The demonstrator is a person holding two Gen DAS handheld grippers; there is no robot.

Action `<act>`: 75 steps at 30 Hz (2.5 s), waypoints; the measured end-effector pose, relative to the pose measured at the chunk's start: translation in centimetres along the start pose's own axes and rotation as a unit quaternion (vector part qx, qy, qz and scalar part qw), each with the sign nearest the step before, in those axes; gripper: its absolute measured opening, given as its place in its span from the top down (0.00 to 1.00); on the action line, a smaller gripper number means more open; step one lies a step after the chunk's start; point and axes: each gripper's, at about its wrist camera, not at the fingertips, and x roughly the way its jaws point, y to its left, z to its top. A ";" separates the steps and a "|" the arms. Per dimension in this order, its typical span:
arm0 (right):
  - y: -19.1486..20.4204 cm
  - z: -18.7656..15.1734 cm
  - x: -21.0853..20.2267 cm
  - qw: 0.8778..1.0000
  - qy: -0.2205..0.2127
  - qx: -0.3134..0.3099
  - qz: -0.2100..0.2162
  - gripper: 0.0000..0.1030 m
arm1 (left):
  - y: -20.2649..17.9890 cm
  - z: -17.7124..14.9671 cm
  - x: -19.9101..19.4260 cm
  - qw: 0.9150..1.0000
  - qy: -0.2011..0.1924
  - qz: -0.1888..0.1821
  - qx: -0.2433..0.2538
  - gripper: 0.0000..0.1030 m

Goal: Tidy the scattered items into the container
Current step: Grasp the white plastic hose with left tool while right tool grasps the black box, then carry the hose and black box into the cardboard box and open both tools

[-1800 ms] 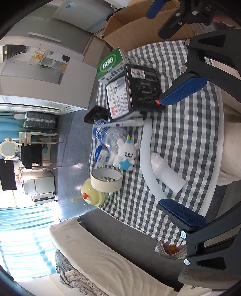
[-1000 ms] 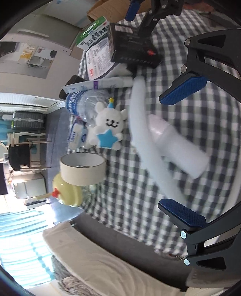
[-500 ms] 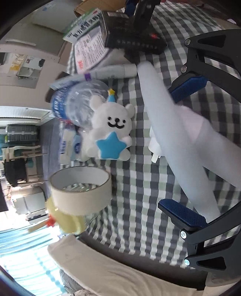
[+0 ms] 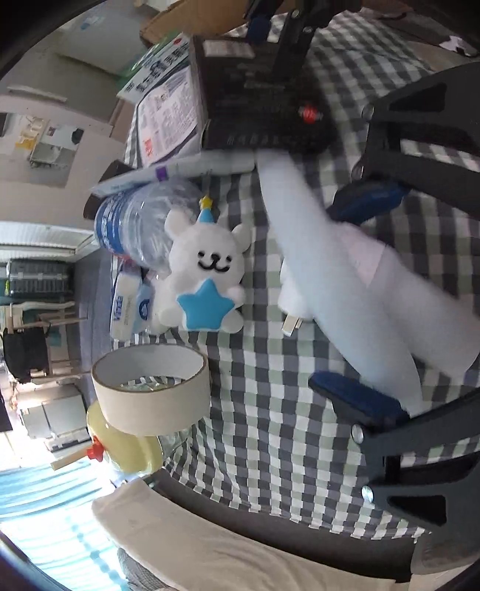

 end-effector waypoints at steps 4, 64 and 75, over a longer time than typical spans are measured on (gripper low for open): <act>0.5 -0.5 -0.5 1.000 -0.003 0.000 0.014 0.49 | 0.3 -1.4 -1.2 1.000 0.007 -0.015 0.006 0.46; 2.1 -0.1 -7.3 0.993 -0.099 0.038 0.053 0.76 | -1.1 -1.0 -8.4 0.998 -0.029 -0.054 -0.026 0.92; 0.8 -1.3 -14.4 0.987 -0.156 0.045 -0.006 0.76 | -5.4 1.5 -12.0 0.998 -0.047 -0.043 -0.014 0.92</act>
